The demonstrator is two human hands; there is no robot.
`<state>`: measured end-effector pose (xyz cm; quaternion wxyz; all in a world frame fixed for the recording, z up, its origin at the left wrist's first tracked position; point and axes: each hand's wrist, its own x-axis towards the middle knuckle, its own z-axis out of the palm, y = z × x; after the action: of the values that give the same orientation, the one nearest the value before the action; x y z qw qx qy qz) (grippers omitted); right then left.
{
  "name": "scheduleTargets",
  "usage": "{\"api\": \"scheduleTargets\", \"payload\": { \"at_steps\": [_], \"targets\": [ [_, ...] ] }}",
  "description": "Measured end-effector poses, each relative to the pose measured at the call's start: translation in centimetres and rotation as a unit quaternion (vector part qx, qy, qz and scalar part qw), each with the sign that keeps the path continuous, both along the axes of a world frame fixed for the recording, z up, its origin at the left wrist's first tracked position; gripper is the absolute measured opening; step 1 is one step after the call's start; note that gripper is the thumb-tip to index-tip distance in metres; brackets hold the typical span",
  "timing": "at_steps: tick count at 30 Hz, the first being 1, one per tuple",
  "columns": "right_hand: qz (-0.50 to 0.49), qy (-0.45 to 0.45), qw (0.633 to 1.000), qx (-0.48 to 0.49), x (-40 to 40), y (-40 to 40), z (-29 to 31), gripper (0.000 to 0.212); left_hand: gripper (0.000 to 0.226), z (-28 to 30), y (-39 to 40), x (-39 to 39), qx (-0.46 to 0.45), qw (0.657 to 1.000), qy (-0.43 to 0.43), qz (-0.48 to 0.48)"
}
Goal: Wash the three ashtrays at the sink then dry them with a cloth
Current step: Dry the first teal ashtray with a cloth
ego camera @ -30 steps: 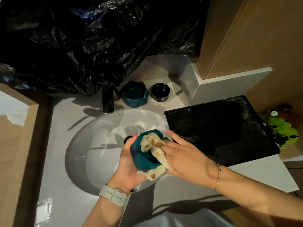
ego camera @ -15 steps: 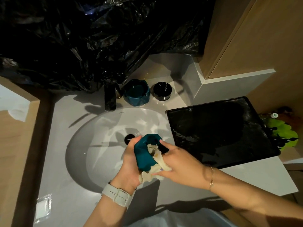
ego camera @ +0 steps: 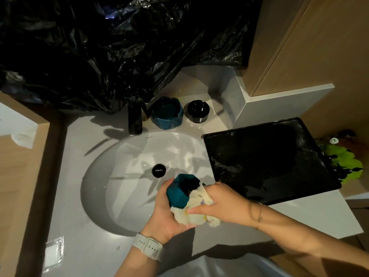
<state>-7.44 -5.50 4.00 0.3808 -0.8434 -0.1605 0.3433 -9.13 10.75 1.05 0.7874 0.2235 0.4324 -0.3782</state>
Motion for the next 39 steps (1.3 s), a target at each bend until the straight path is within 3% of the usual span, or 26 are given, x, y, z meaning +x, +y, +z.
{"api": "scheduleTargets", "payload": {
  "at_steps": [2,4,6,7,9,12,15,17,20,25,30,39],
  "targets": [
    [-0.085,0.062,0.992,0.066,-0.2,-0.2,1.0,0.014,0.066,0.1,0.0,-0.1,-0.016,1.000,-0.026,0.003],
    [-0.239,0.078,0.958,0.136,0.1,-0.3,2.0,0.012,0.064,0.6,0.2,0.3,-0.034,0.998,-0.059,0.013],
    [-0.382,-0.003,0.912,0.148,1.0,-1.1,2.4,0.012,0.059,1.1,0.6,0.8,-0.040,0.994,-0.100,0.028],
    [-0.399,-0.053,0.908,0.115,1.5,-1.7,2.5,0.010,0.057,1.1,0.9,1.0,-0.031,0.991,-0.126,0.034],
    [-0.356,-0.073,0.931,0.036,2.0,-2.4,2.3,0.021,0.057,1.0,1.3,1.4,-0.016,0.985,-0.165,0.043],
    [-0.267,0.030,0.963,-0.003,1.7,-1.4,1.6,0.055,0.056,1.8,1.0,1.8,0.001,0.979,-0.196,0.045],
    [-0.245,0.012,0.969,-0.022,1.3,0.5,0.4,0.035,0.055,2.5,0.4,1.9,0.068,0.966,-0.245,0.037],
    [-0.253,-0.042,0.964,-0.073,1.4,0.8,0.1,0.034,0.053,2.9,0.2,1.7,0.134,0.950,-0.283,0.011],
    [-0.262,-0.048,0.961,-0.078,1.7,0.3,0.2,0.035,0.049,3.5,0.1,1.9,0.219,0.913,-0.336,-0.073],
    [-0.218,-0.162,0.941,-0.204,4.1,-2.7,0.6,0.026,0.017,2.3,0.8,3.3,0.405,0.840,-0.344,-0.114],
    [-0.223,-0.171,0.911,-0.302,8.2,-6.1,-0.9,0.027,0.016,-0.1,2.3,3.6,0.443,0.827,-0.322,-0.124],
    [-0.247,-0.106,0.894,-0.358,11.5,-7.9,-3.7,0.028,0.021,-1.7,2.9,3.9,0.446,0.837,-0.286,-0.138]
  ]
}}
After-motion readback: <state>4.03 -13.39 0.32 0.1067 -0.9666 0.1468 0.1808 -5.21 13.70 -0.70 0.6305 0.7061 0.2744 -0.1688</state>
